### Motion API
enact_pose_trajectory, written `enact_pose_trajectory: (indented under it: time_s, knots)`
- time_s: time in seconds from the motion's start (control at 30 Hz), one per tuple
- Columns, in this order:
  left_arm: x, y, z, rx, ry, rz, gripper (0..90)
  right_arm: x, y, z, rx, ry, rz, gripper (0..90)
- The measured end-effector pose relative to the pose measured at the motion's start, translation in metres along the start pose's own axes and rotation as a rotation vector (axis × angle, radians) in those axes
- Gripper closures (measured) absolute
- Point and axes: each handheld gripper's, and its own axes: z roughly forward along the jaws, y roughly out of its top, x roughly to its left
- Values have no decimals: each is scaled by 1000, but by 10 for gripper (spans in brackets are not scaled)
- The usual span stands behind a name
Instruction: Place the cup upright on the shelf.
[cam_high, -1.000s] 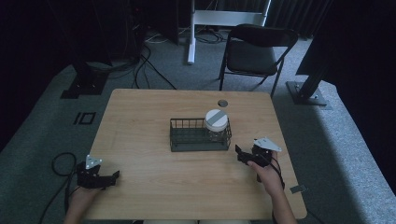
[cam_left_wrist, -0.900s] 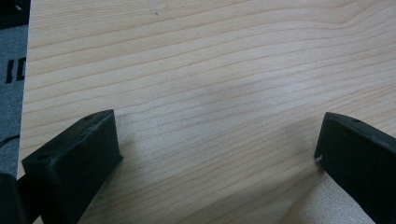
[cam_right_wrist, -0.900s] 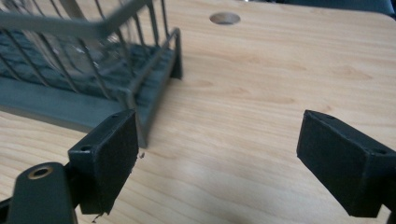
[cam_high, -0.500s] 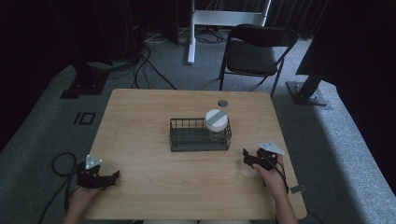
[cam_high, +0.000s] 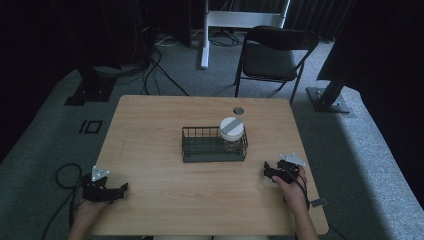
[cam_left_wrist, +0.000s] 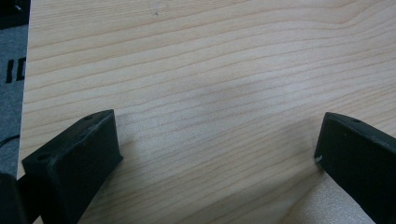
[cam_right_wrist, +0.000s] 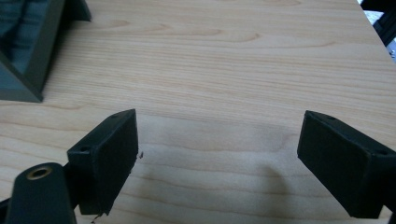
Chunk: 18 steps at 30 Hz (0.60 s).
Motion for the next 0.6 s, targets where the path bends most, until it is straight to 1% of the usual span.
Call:
enact_pose_trajectory:
  time_s: [0.03, 0.1, 0.27, 0.33, 0.37, 0.4, 0.43, 0.53, 0.57, 0.6]
  knots:
    - [0, 0, 0, 0, 0, 0, 1, 0, 0, 0, 2, -10, 8, 120]
    - [0, 0, 0, 0, 0, 0, 1, -1, -1, 1, 6, -17, 23, 120]
    - [0, 0, 0, 1, 0, 1, 1, -2, -1, 2, 31, -44, 26, 119]
    - [0, 0, 0, 1, 0, 0, 1, -3, -1, 3, 52, -67, 16, 120]
    - [0, 0, 0, 0, 0, 1, 2, -4, -1, 3, 64, -71, 14, 120]
    - [0, 0, 0, 0, 0, 0, 1, -4, -1, 4, 81, -65, 15, 119]
    - [0, 0, 0, 0, 0, 1, 1, -6, -1, 4, 85, -58, 23, 119]
    - [0, 0, 0, 1, 0, 1, 1, -9, -1, 5, 100, -36, 64, 114]
    - [0, 0, 0, 1, 0, 1, 1, -10, -1, 5, 103, -24, 68, 110]
    - [0, 0, 0, 1, 0, 1, 1, -10, -1, 6, 103, -22, 65, 110]
